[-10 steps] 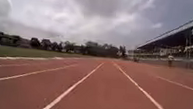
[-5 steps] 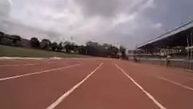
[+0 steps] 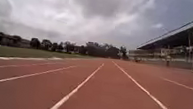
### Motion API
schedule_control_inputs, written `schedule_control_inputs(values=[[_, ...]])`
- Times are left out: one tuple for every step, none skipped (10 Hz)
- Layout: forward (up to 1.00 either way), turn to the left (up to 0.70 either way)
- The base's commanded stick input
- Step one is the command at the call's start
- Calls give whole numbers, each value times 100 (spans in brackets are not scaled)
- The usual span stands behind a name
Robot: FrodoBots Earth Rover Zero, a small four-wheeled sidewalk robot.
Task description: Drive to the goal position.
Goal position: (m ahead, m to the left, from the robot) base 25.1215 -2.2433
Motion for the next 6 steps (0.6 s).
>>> schedule_control_inputs(values=[[60,0],[60,0],[60,0],[60,0],[60,0],[60,0]])
